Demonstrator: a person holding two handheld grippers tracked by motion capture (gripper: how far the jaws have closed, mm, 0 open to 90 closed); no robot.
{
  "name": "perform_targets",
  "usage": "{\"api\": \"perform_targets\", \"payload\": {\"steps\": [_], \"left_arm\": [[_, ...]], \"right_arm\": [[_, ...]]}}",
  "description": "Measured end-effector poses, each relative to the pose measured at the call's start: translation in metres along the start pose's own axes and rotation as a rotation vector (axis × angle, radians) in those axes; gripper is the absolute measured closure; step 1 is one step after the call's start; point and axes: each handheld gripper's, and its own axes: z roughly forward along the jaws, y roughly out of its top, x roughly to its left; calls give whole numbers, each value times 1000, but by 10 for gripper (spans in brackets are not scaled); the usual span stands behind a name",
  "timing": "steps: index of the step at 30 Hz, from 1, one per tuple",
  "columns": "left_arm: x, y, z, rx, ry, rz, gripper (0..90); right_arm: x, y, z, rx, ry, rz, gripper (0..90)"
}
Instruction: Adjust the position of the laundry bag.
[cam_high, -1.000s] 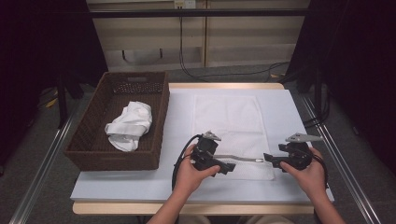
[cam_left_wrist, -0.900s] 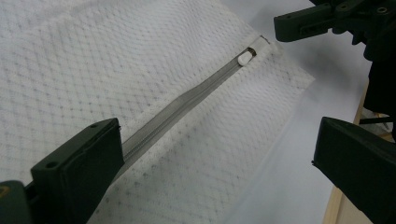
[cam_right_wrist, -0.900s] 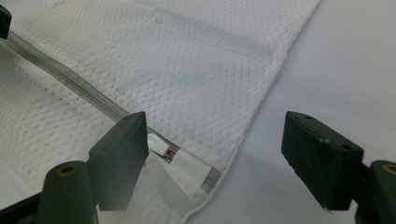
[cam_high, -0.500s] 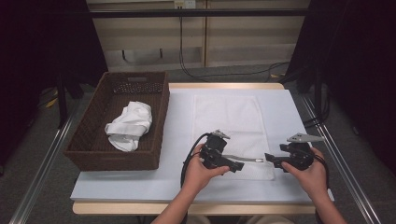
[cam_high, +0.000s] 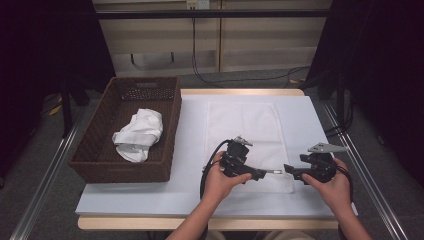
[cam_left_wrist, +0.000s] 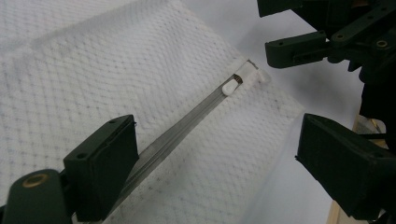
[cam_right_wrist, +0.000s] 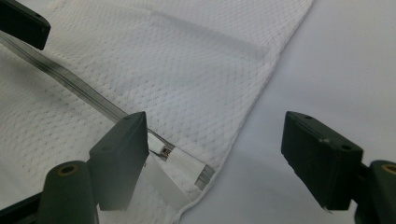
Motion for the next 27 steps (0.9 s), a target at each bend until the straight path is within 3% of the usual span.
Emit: {"api": "perform_targets", "payload": {"steps": [4, 10, 16, 21, 27], "left_arm": [[-2, 3, 4, 14, -8, 10, 161], [-3, 5, 8, -4, -19, 19, 216], [-3, 8, 13, 3, -10, 14, 216], [-4, 12, 15, 15, 0, 41, 229], [-6, 19, 19, 10, -13, 42, 250]], "right_arm": [[0, 0, 0, -1, 3, -2, 229], [-1, 1, -3, -10, 1, 0, 229], [-1, 1, -2, -8, -2, -4, 228], [-3, 1, -4, -7, 5, 3, 227], [-6, 1, -5, -12, 0, 2, 227]]}}
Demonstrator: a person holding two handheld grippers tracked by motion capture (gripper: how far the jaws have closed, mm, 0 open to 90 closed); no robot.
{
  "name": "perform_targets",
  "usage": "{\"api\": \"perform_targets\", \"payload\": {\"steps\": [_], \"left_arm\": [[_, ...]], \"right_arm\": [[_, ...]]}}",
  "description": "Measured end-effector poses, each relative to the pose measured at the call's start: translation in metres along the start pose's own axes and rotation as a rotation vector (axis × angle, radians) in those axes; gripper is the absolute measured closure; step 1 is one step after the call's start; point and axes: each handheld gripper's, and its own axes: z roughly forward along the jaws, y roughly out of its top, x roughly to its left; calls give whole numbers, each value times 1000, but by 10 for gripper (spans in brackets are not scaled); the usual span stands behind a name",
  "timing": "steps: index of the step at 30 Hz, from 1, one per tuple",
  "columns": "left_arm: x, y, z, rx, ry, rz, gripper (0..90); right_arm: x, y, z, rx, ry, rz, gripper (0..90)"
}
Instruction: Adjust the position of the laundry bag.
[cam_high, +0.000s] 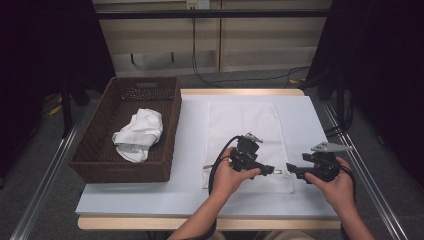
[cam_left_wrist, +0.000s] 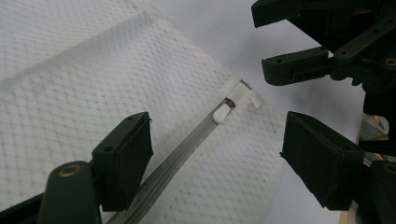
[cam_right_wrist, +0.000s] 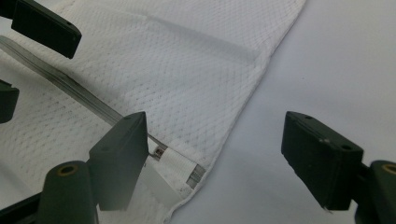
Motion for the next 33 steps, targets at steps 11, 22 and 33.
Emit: {"api": "perform_targets", "payload": {"steps": [11, 22, 33], "left_arm": [[-3, 4, 13, 1, -30, -32, 313], [-4, 9, 24, 69, -74, -119, 467], [-3, 7, 31, 93, -108, -207, 591]], "right_arm": [[-1, 0, -2, -4, -1, 3, 227], [-2, 0, -3, -7, -4, 5, 226], [-5, 1, -4, -9, -17, 13, 226]]}}
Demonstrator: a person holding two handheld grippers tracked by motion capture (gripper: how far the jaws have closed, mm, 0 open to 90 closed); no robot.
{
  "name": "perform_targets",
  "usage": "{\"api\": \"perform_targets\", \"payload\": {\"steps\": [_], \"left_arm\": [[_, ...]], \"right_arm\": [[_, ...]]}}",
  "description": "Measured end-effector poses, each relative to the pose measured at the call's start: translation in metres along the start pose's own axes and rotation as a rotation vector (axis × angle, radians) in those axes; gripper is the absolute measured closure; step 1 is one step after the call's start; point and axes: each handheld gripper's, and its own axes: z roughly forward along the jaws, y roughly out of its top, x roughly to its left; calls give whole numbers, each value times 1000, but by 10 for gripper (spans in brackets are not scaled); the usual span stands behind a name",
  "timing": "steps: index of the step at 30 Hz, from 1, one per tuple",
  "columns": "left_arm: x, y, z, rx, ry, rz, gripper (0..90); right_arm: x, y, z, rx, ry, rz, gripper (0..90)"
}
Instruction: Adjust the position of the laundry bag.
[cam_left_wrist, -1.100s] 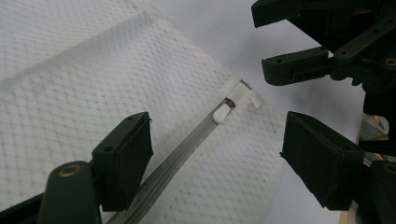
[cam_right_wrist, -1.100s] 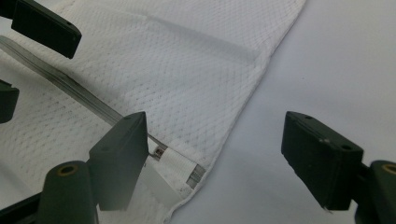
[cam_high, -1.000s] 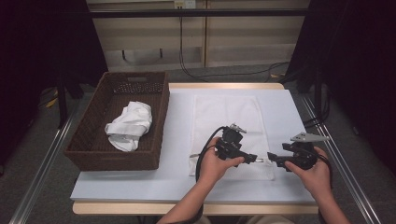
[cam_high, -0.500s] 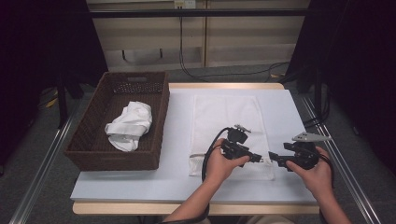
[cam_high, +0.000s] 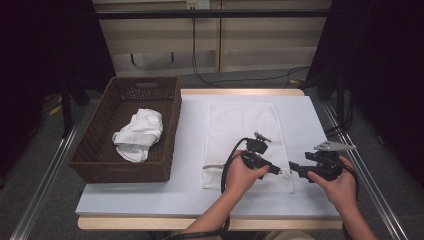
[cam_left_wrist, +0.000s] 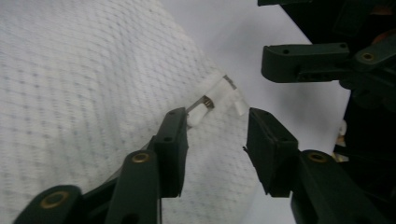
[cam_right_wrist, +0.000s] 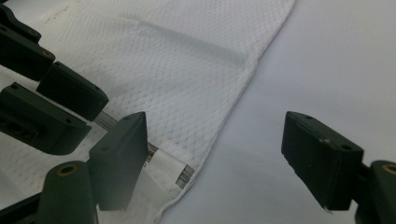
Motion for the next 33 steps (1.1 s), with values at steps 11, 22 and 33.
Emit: {"api": "perform_targets", "payload": {"steps": [11, 22, 33], "left_arm": [[12, -3, 14, -26, 22, -155, 720], [19, -4, 22, -1, 29, -212, 748], [15, -3, 32, -28, -13, -272, 772]], "right_arm": [[0, 0, 0, -6, 0, -2, 226], [1, -1, -1, -1, 4, 1, 226], [-2, -1, -3, -9, -4, 13, 226]]}}
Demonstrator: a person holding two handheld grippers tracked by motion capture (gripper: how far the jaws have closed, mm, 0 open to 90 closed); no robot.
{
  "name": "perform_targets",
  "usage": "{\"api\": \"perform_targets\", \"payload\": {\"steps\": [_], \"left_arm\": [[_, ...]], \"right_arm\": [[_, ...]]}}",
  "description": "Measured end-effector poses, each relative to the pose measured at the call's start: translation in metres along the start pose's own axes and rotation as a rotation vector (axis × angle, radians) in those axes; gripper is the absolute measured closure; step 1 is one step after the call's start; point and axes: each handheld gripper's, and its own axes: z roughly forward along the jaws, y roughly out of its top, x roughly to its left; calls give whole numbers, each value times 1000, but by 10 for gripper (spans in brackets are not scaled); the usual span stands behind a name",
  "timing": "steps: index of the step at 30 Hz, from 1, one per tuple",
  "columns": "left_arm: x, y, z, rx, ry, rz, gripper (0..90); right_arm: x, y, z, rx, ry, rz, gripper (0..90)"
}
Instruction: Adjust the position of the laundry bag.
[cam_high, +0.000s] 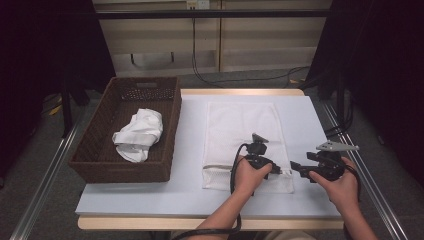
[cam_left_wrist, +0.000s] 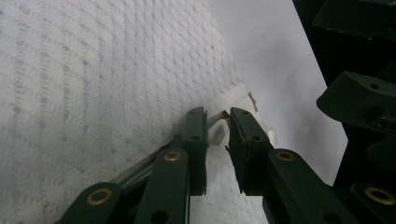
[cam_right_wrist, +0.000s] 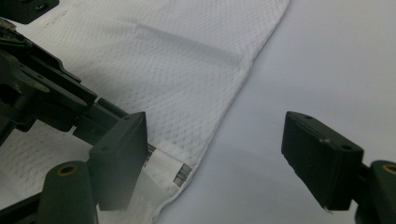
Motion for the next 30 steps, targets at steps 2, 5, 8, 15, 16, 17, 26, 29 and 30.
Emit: {"api": "perform_targets", "payload": {"steps": [2, 5, 8, 15, 16, 17, 26, 29, 30], "left_arm": [[0, 0, 1, -3, 7, 5, 772], [1, 0, 3, -6, -12, -9, 781], [1, 0, 4, 0, -20, -3, 807], [-3, 0, 7, -9, -2, 1, 828], [-3, 0, 7, -11, -4, 3, 828], [-3, 0, 7, -7, 6, 17, 832], [-3, 3, 2, 8, -44, -7, 864], [-4, 4, -1, 10, -53, -24, 865], [-4, 4, -1, 15, -43, -12, 865]], "right_arm": [[0, 0, 0, 2, -1, 0, 227], [0, -1, 2, 5, 0, -1, 227], [0, -2, 1, 8, 2, 1, 227], [-1, 0, 0, -2, 2, 9, 227], [-1, 0, 0, -2, 2, 9, 227], [-1, 0, 0, -2, 2, 9, 227], [-3, -1, -1, -3, 2, 9, 227], [-2, -2, -2, 1, 0, 14, 228], [-2, -2, -2, -1, 1, 13, 227]]}}
